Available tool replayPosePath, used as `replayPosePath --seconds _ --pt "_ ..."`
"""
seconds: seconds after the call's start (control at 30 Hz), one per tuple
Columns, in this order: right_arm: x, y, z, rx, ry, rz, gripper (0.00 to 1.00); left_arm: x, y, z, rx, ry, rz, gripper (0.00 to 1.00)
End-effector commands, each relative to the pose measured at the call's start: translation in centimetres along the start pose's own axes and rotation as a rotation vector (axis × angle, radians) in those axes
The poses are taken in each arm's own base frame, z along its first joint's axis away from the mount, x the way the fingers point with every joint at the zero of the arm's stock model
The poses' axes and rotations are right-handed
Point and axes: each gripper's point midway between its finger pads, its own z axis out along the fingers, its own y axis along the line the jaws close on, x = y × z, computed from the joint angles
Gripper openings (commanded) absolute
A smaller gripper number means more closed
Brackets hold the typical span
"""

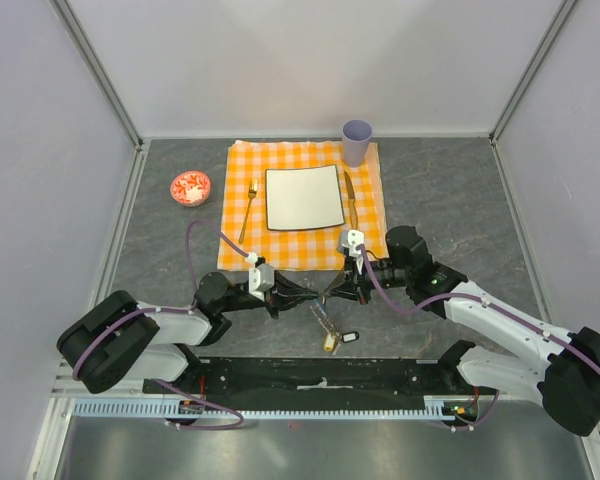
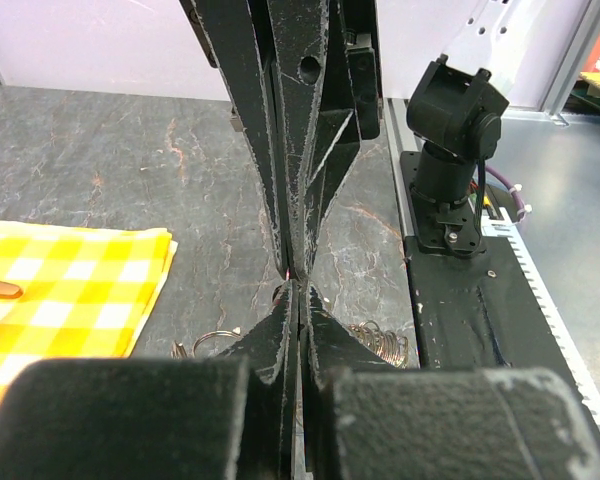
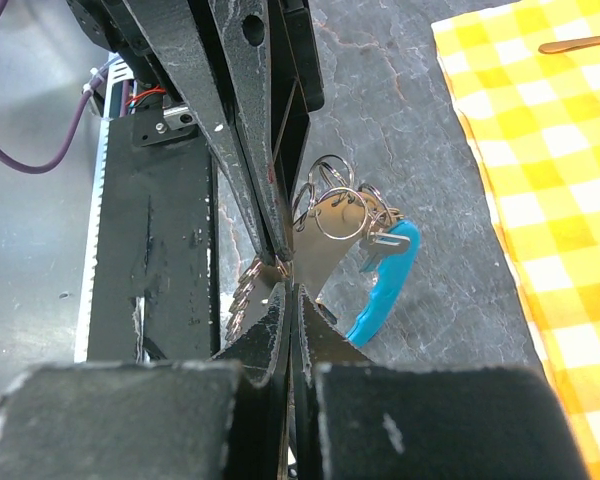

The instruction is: Put the keys on the keyring

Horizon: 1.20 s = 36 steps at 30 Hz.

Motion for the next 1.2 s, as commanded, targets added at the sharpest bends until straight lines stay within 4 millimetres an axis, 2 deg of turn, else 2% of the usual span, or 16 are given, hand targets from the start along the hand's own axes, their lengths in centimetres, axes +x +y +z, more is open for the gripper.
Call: replayPosePath --seconds 0.0,0.7,1.17 --pt "-1.67 0.68 0.11 -0.046 -0.048 -0.053 0.00 -3.64 -0.43 0.49 0.041 -0.118 0.099 0.02" --pt "-1.28 1.16 -0.03 -0.071 -0.028 -0.053 0.00 -3.73 -0.32 0.53 0.037 -0.116 0.104 0.02" --pt "-1.84 1.32 0.14 -0.092 -0.048 -0.072 0.00 -3.90 -0.59 0.62 0.054 -0.117 0.101 0.02"
